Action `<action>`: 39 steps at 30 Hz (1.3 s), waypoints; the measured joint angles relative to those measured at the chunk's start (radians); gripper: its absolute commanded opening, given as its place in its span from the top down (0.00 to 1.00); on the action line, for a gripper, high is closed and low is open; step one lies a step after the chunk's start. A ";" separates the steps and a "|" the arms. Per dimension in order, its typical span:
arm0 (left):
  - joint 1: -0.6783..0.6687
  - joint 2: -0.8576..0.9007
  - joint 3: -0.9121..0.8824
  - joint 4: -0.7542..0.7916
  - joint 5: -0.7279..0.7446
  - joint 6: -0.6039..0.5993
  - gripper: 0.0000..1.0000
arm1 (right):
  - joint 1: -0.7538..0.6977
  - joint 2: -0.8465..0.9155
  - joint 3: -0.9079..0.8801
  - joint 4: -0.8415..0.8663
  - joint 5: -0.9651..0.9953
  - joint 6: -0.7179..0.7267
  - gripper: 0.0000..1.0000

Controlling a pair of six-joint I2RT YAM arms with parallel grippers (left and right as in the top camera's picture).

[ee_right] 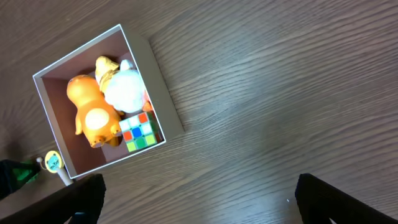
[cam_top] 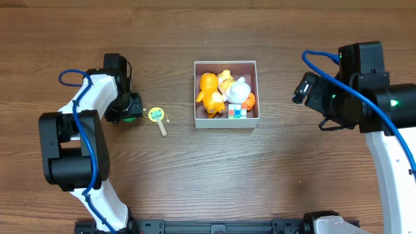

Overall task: Pack container
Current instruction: 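Place the green round toy into the box and release it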

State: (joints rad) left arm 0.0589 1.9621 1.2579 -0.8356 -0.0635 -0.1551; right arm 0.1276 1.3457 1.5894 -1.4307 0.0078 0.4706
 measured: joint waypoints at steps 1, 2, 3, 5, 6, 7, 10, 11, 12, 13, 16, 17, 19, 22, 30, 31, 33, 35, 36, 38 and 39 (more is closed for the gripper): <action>0.000 0.000 0.000 0.000 0.001 -0.002 0.45 | 0.000 0.000 0.000 0.000 0.001 0.000 0.00; 0.000 0.000 0.000 0.000 0.000 0.001 0.45 | 0.000 0.000 0.000 0.000 0.000 0.000 0.00; 0.000 0.000 0.000 0.001 0.000 0.001 0.46 | 0.000 0.000 0.000 0.000 0.000 0.000 0.00; 0.000 0.000 0.000 0.001 0.000 0.001 0.49 | 0.000 0.000 0.000 0.000 0.000 0.000 0.00; 0.000 0.000 0.001 0.000 0.000 0.001 0.51 | 0.000 0.000 0.000 0.000 0.000 0.000 0.00; 0.000 0.000 0.003 -0.005 0.000 0.001 0.53 | 0.000 0.000 0.000 0.000 0.000 0.000 0.00; 0.000 0.006 0.054 -0.088 0.000 0.001 0.55 | 0.000 0.000 0.000 0.001 0.000 0.000 0.00; 0.000 0.007 0.077 -0.123 0.000 0.001 0.56 | 0.000 0.000 0.000 0.002 0.000 0.000 0.00; 0.000 0.015 0.137 -0.206 0.000 0.001 0.57 | 0.000 0.000 0.000 0.002 0.000 0.000 0.00; 0.000 0.016 0.194 -0.249 0.000 0.002 0.57 | 0.000 0.000 0.000 0.001 0.000 0.000 0.00; -0.007 0.022 0.448 -0.466 0.005 0.001 0.51 | 0.000 0.000 0.000 0.000 0.000 0.000 0.00; -0.022 0.028 0.586 -0.560 0.031 0.001 0.51 | 0.000 0.000 0.000 -0.001 0.000 0.000 0.00; -0.077 0.022 0.754 -0.637 0.086 0.001 0.48 | 0.000 0.000 0.000 -0.001 0.000 0.000 0.00; -0.204 0.021 0.843 -0.628 0.148 -0.014 0.45 | 0.000 0.000 0.000 -0.001 0.000 0.000 0.00; -0.563 0.030 0.762 -0.384 0.124 -0.137 0.44 | 0.000 0.000 0.000 -0.002 0.000 0.000 0.00; -0.594 0.045 0.735 -0.351 0.114 -0.158 0.44 | 0.000 0.000 0.000 -0.001 0.000 -0.001 0.00; -0.626 0.092 0.715 -0.330 0.107 -0.177 0.46 | 0.000 0.000 0.000 -0.002 0.000 0.000 0.00; -0.655 0.187 0.702 -0.298 0.105 -0.190 0.47 | 0.000 0.000 0.000 -0.002 0.000 0.000 0.00; -0.661 0.222 0.696 -0.290 0.108 -0.191 0.45 | 0.000 0.000 0.000 -0.001 0.000 -0.001 0.00; -0.668 0.284 0.686 -0.271 0.113 -0.195 0.21 | 0.000 0.000 0.000 -0.002 0.000 0.000 0.00; -0.668 0.288 0.686 -0.271 0.117 -0.201 0.08 | 0.000 0.000 0.000 -0.002 0.001 0.000 0.00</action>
State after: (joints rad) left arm -0.6086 2.2498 1.9438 -1.1065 0.0532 -0.3561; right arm 0.1276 1.3457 1.5894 -1.4326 0.0086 0.4706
